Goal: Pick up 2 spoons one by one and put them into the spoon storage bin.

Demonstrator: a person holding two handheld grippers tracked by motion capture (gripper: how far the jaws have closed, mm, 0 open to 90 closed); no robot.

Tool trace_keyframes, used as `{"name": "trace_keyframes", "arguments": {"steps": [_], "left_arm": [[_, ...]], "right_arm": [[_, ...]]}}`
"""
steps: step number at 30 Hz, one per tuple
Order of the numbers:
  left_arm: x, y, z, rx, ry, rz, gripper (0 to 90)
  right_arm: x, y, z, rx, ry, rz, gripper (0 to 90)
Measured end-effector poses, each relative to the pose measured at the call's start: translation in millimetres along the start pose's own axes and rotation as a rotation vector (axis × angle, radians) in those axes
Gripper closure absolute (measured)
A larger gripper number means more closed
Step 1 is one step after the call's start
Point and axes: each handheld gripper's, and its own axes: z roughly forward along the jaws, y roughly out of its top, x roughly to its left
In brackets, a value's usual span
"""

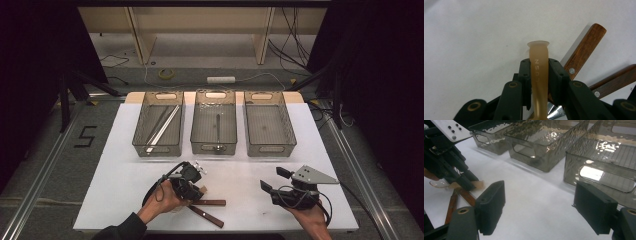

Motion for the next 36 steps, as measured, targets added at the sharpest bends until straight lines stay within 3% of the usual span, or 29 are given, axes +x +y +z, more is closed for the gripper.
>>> {"name": "trace_keyframes", "arguments": {"steps": [20, 36], "left_arm": [[5.9, 7.9, -32.0, -0.137, -0.025, -0.018, 73.9], [23.8, 26.1, -54.0, -0.251, 0.004, -0.046, 73.8]], "right_arm": [[0.1, -0.2, 0.6, 0.004, -0.001, -0.001, 26.1], [-0.9, -0.3, 0.5, 0.003, 0.0, 0.004, 26.1]]}}
